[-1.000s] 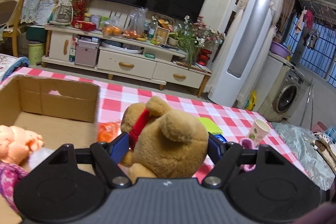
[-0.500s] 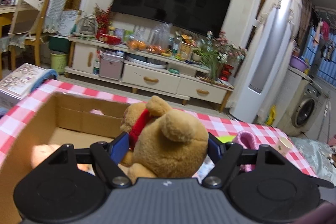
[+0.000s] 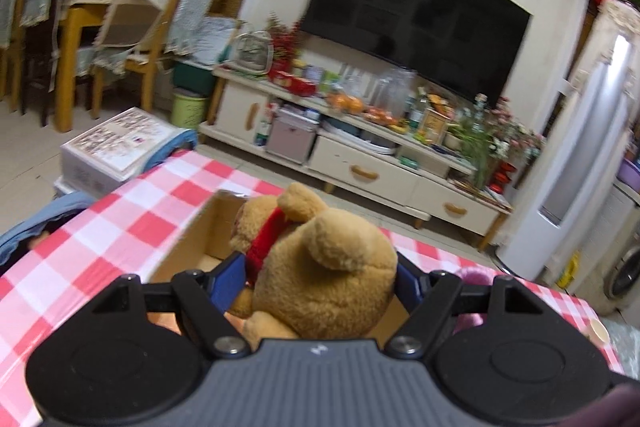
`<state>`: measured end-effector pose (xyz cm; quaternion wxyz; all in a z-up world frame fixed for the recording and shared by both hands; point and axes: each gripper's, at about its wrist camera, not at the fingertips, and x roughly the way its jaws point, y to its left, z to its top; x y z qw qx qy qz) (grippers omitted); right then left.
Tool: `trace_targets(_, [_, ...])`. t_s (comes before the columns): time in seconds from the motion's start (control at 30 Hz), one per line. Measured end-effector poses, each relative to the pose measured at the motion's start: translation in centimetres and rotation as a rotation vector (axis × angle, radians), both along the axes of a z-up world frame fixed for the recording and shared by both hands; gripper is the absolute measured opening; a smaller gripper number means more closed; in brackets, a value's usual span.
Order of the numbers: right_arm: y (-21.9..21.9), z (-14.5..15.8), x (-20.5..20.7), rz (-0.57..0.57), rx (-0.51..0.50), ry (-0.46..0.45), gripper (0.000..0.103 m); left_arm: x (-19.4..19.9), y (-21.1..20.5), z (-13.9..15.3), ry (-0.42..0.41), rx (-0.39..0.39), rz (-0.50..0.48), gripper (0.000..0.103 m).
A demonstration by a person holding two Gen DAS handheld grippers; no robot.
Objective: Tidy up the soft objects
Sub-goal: 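Lift and carry the teddy bear and pink sock over the cardboard box, then open left gripper dropping teddy bear into box while right gripper releases sock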
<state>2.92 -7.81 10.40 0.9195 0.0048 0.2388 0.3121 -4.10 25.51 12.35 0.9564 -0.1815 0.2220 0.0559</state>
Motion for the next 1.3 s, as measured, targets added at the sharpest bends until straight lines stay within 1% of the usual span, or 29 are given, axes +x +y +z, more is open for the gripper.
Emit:
trace_targets(0.2, [0.4, -0.4, 0.3, 0.061, -0.037, 0.016, 0.063, 0.4, 1.7, -0.4, 0.025, -0.019, 0.056, 0.076])
trace_targets(0.3, [0.8, -0.8, 0.6, 0.079, -0.047, 0.024, 0.063, 0.6, 2.1, -0.6, 0.033, -0.025, 0.064, 0.076])
trace_targets(0.6, [1.7, -0.3, 0.8, 0.121, -0.06, 0.046, 0.065, 0.6, 2.7, -0.9, 0.051, -0.019, 0.08, 0.076])
trace_targets(0.7, [1.9, -0.4, 0.7, 0.139, -0.069, 0.052, 0.068, 0.7, 2.9, -0.9, 0.056, -0.02, 0.082, 0.077])
trace_targets(0.77, [2.3, -0.5, 0.6, 0.153, -0.079, 0.055, 0.073, 0.8, 2.9, -0.9, 0.062, -0.016, 0.084, 0.077])
trace_targets(0.8, [2.3, -0.5, 0.5, 0.158, -0.082, 0.057, 0.077, 0.8, 2.9, -1.0, 0.067, -0.012, 0.083, 0.078])
trace_targets(0.83, [2.3, -0.5, 0.6, 0.161, -0.082, 0.06, 0.083, 0.8, 2.9, -1.0, 0.071, -0.008, 0.083, 0.079])
trace_targets(0.87, [2.2, -0.5, 0.5, 0.164, -0.078, 0.062, 0.086, 0.8, 2.8, -0.9, 0.071, -0.005, 0.086, 0.08])
trace_targets(0.9, [1.9, -0.4, 0.5, 0.167, -0.071, 0.061, 0.09, 0.7, 2.8, -0.8, 0.066, -0.002, 0.087, 0.081])
trace_targets(0.97, [1.6, -0.1, 0.3, 0.164, -0.064, 0.061, 0.092, 0.6, 2.6, -0.7, 0.056, 0.008, 0.089, 0.087])
trace_targets(1.03, [1.2, 0.0, 0.3, 0.153, -0.055, 0.065, 0.099, 0.6, 2.5, -0.5, 0.047, 0.022, 0.099, 0.09])
trace_targets(1.13, [0.5, 0.0, 0.0, 0.137, -0.042, 0.074, 0.099, 0.4, 2.4, -0.3, 0.033, 0.029, 0.106, 0.094])
trace_targets(1.3, [-0.7, 0.0, -0.8, 0.097, -0.018, 0.079, 0.1, 0.4, 2.3, -0.1, 0.017, 0.02, 0.107, 0.095])
